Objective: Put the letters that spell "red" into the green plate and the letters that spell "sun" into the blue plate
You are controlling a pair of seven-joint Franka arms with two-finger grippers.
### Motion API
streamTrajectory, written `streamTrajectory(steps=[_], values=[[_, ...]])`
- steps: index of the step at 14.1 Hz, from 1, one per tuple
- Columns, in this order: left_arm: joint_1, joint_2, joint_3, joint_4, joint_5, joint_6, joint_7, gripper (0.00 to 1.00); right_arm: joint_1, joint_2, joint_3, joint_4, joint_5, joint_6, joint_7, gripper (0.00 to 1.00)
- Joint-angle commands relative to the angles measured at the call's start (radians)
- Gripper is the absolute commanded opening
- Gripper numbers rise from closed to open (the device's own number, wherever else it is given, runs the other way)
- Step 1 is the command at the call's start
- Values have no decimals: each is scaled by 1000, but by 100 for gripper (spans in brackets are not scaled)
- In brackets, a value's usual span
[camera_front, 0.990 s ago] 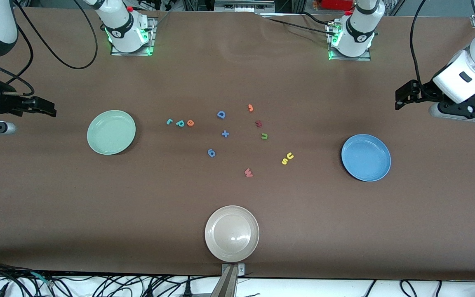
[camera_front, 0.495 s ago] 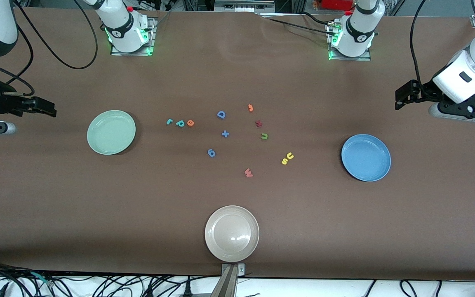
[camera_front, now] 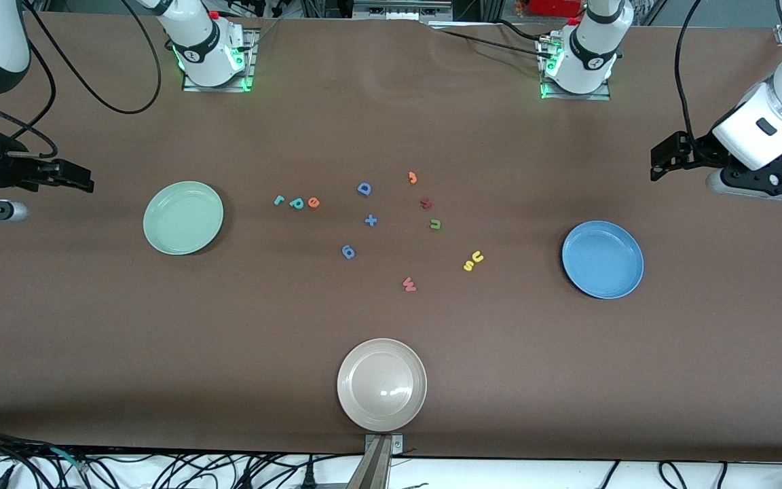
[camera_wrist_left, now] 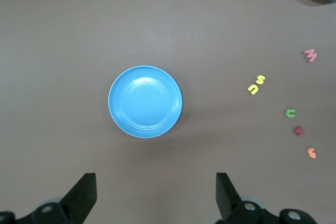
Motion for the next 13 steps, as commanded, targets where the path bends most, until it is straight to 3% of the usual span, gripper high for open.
streamTrajectory(steps=[1,6,11,13], values=[[-5,4,1,22,11,-13,15,100,11,5,2,15,15,-18,-7,100],[-11,7,-2,22,-23,-13,15,100,37,15,2,11,13,-35,1,100],[-121,166,-22,74,-60,62,1,100,97,24,2,11,15,-29,24,100],[-152,257,-25,75,-63,140,11,100,149,30,2,11,15,-28,117,100]])
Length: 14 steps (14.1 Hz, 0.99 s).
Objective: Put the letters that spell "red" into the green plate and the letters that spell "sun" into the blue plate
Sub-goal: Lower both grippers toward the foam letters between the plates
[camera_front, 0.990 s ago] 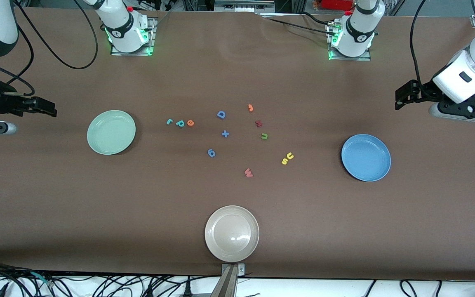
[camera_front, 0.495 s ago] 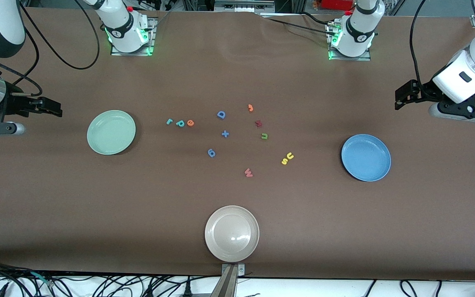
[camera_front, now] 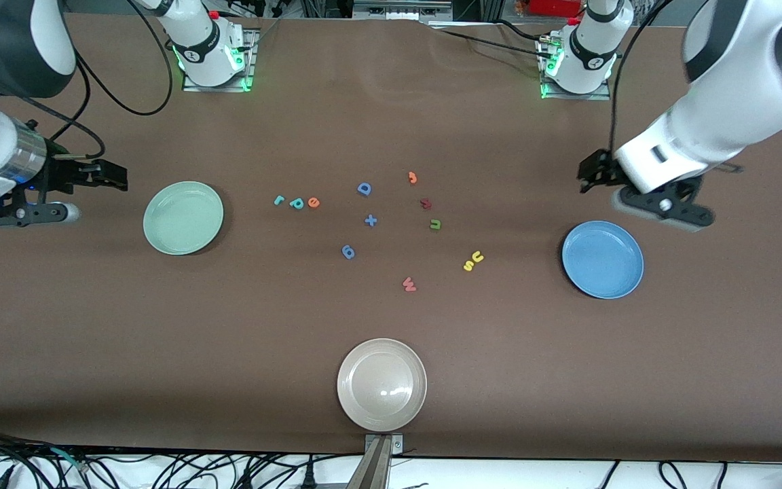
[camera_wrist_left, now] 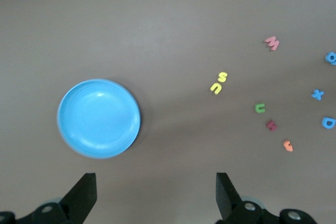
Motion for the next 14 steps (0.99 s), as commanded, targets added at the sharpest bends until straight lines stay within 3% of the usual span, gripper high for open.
streamTrajectory(steps=[1,4,7,10,14], values=[[-30,155,5,62,-31,71,23,100,81,12,-5,11,11,-5,133,100],[-63,270,-35,53,-33,174,47,100,179,56,-4,11,29,15,294,99],[-107,374,-36,45,-25,295,144,100,224,111,-1,-13,118,70,397,99],[-109,443,-36,22,-27,380,273,100,236,101,10,-162,120,185,405,99],[-142,491,-38,-36,-23,450,279,100,238,99,41,-329,123,325,451,99]])
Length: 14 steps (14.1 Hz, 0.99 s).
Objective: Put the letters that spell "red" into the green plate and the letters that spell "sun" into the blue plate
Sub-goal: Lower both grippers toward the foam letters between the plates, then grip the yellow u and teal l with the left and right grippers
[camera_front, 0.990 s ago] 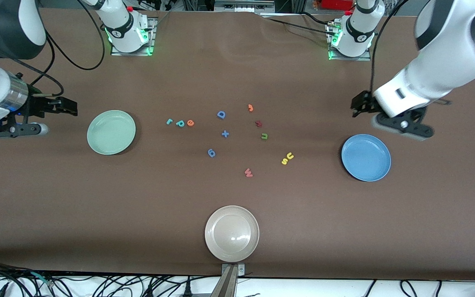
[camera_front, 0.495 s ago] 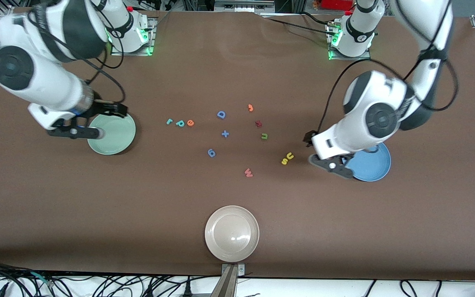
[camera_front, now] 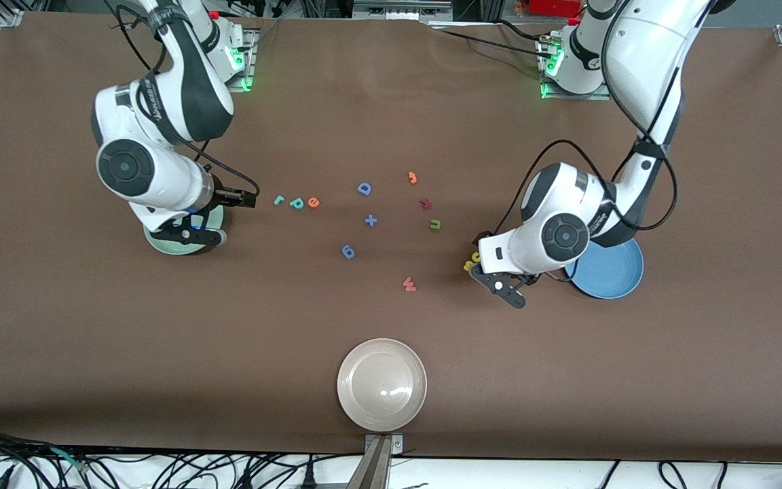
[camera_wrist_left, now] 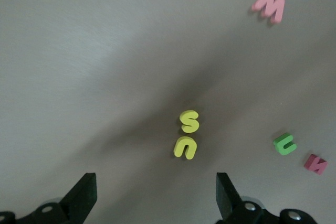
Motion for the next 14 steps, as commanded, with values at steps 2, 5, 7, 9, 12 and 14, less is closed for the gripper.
streamTrajectory(steps=[2,5,7,9,12,14], values=[[-30,6,5,-129,-17,187,30,100,5,-34,41,-203,25,194,58,99],[-52,-3,4,-203,-17,247,24,100,4,-13,84,-327,25,380,125,99],[-55,0,4,-207,-17,250,24,100,4,27,94,-338,25,414,127,99],[-53,4,4,-207,-17,265,30,98,2,71,96,-336,46,424,142,99],[-58,9,4,-204,-8,301,30,89,4,130,97,-332,161,469,142,98],[-70,9,4,-204,57,307,25,89,4,139,99,-330,171,474,127,95]])
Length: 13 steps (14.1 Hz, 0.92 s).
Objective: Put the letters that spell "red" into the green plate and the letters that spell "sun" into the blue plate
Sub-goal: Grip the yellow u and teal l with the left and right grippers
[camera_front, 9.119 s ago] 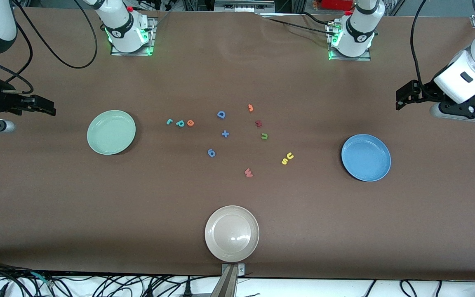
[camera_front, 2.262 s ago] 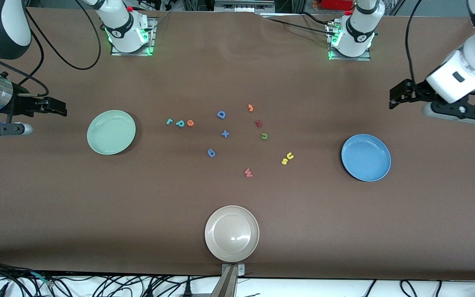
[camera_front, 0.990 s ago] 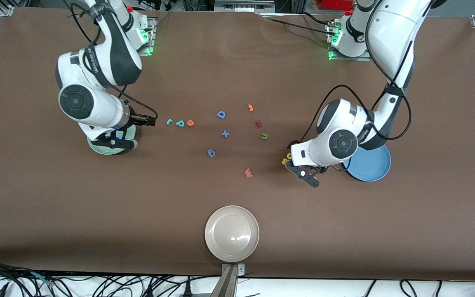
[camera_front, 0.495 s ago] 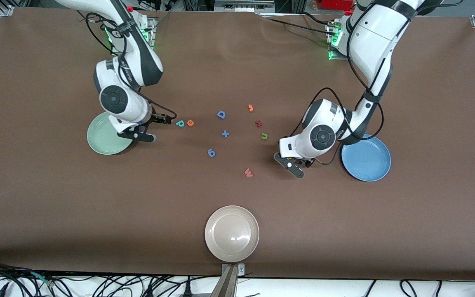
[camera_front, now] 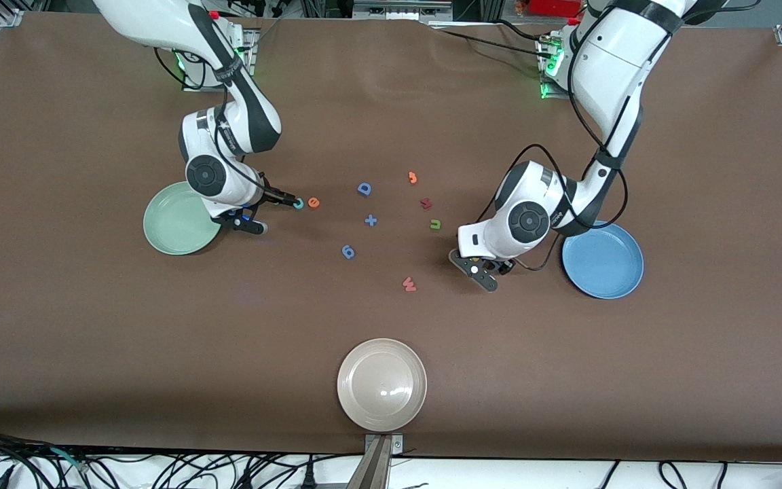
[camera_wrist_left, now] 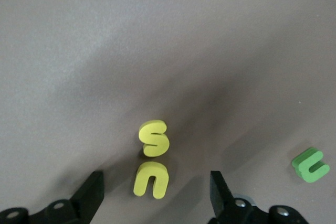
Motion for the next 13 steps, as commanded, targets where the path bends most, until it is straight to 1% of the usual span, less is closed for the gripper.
streamTrajectory(steps=[1,2,3,4,5,6,7,8,9,10,12,13], values=[[-17,-14,7,-20,62,22,8,89,1,15,6,6,32,12,-10,95],[-17,-14,7,-22,63,21,7,89,1,15,6,6,32,12,-10,93],[-17,-14,7,-23,63,21,7,89,1,15,6,6,31,9,-10,87],[-17,-15,7,-28,63,18,7,89,1,13,6,6,32,8,-9,86],[-17,-15,7,-36,63,18,7,88,3,9,10,8,31,5,-4,80],[-17,-15,7,-37,64,16,10,82,3,9,24,8,31,6,-4,74],[-17,-15,7,-39,66,10,16,63,1,9,24,8,31,8,-7,65],[-17,-17,7,-42,66,8,10,33,1,10,24,8,31,9,-9,62],[-22,-18,7,-43,64,8,10,17,1,10,25,8,28,11,-10,61],[-22,-23,7,-45,66,7,8,7,3,10,25,8,22,14,-13,60],[-22,-29,7,-42,64,-11,8,3,3,10,25,8,17,25,-41,54],[-22,-36,8,-39,64,-27,8,3,3,10,25,8,17,25,-49,54]])
